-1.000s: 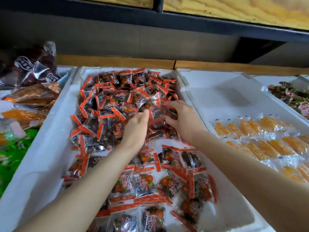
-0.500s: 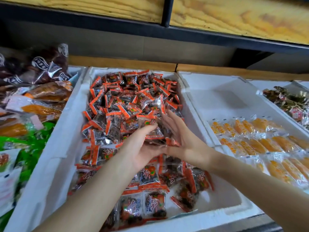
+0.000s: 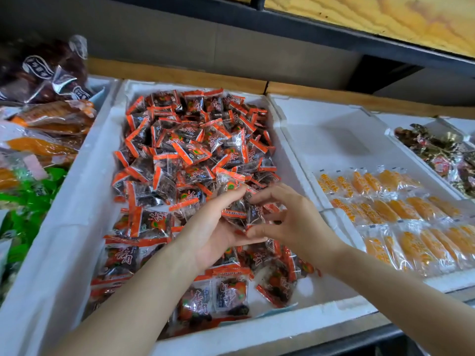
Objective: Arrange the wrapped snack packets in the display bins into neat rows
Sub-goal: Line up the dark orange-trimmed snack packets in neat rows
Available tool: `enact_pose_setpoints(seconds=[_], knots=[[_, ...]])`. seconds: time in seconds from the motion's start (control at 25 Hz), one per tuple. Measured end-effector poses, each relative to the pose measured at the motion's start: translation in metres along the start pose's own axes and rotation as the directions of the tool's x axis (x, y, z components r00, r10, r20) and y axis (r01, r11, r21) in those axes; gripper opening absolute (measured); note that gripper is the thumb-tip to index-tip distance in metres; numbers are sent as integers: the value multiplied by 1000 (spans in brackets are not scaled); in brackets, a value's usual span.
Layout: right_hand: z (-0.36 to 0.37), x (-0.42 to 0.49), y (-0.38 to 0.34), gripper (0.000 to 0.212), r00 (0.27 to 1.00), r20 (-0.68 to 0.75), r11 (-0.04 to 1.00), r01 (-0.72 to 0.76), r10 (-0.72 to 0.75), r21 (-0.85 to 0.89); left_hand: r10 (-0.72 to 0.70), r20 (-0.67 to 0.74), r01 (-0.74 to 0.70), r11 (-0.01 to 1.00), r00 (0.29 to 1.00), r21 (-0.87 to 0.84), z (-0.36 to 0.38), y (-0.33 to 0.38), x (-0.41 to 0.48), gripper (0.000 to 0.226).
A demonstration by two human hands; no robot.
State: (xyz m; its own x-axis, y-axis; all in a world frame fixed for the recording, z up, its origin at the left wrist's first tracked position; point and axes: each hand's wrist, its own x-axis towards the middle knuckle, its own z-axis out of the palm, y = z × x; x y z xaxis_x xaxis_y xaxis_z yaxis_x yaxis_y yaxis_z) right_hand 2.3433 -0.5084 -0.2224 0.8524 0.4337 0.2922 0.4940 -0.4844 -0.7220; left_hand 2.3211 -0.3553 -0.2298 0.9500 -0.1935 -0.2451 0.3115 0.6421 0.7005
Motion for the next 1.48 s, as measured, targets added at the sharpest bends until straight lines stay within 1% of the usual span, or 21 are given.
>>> enact_pose_setpoints(seconds=[0.08, 0.16, 0.28, 0.32, 0.36, 0.4, 0.48, 0.52, 0.56, 0.64, 0.76, 0.8, 0.88, 0.96, 1.04, 1.08, 1.12, 1.2, 1.28, 1.36, 1.48], knots=[[2, -1, -2, 35, 996, 83, 996, 5, -12, 84, -12, -35, 14, 999, 999, 46, -7, 1, 1, 31], [3, -4, -4, 37, 987, 144, 988, 43, -64, 148, -7, -43, 9, 999, 999, 45, -11, 1, 2, 22], [-11, -6, 0, 35, 1000, 23, 951, -8, 1, 310, -8, -44, 8, 1000, 999, 0, -11, 4, 2, 9], [-17, -6, 4, 31, 999, -28, 972, -28, 36, 233, -2, -40, 1, 1000, 999, -18, -12, 5, 3, 10], [-23, -8, 11, 29, 997, -23, 996, -78, 79, 39, 11, -33, -11, 1000, 999, -25, -12, 6, 3, 12], [-29, -12, 20, 29, 986, 79, 971, -130, 148, -199, 21, -29, -21, 1000, 999, -19, -13, 6, 3, 15], [-30, -20, 36, 58, 853, 350, 773, -94, 387, -628, 33, -22, -33, 999, 999, -5, -13, 6, 3, 25], [-27, -24, 43, 73, 789, 409, 669, -3, 458, -743, 37, -17, -37, 999, 999, -1, -13, 6, 3, 30], [-23, -26, 47, 80, 772, 421, 592, 73, 476, -803, 40, -13, -40, 999, 999, 1, -13, 5, 3, 33], [-18, -25, 44, 72, 857, 363, 541, 122, 365, -832, 46, -12, -46, 999, 999, 0, -14, 4, 3, 34], [-23, -19, 35, 41, 940, 194, 652, -39, 280, -757, 43, 0, -43, 999, 999, 10, -15, 4, 4, 37], [-27, -17, 35, 35, 931, 161, 704, -126, 327, -699, 44, 4, -44, 999, 999, 16, -15, 4, 5, 36], [-27, -21, 31, 24, 863, 238, 716, -183, 445, -674, 49, 1, -49, 999, 999, 22, -15, 3, 5, 31], [-23, -27, 33, 18, 809, 321, 588, -37, 492, -808, 46, -5, -46, 999, 999, 18, -14, 1, 5, 25], [-19, -32, 36, 21, 832, 343, 434, 140, 436, -890, 45, -7, -45, 999, 999, 24, -14, 1, 5, 22], [-17, -33, 37, 24, 845, 352, 410, 177, 402, -895, 46, -10, -46, 999, 999, 26, -14, 0, 5, 22], [-16, -33, 37, 24, 850, 360, 436, 175, 386, -883, 48, -12, -47, 999, 999, 25, -14, 0, 5, 22], [-20, -31, 38, 11, 812, 367, 586, 38, 454, -809, 51, -15, -50, 998, 999, 23, -14, 0, 5, 21], [-26, -33, 41, 12, 797, 398, 598, 59, 454, -800, 51, -13, -51, 998, 999, 26, -13, 0, 5, 20], [-29, -36, 39, 14, 799, 346, 528, 42, 491, -848, 44, -4, -44, 999, 999, 25, -12, 0, 5, 21], [-19, -36, 32, 29, 852, 285, 299, 160, 439, -941, 29, 8, -29, 999, 1000, 32, -12, -1, 5, 25]])
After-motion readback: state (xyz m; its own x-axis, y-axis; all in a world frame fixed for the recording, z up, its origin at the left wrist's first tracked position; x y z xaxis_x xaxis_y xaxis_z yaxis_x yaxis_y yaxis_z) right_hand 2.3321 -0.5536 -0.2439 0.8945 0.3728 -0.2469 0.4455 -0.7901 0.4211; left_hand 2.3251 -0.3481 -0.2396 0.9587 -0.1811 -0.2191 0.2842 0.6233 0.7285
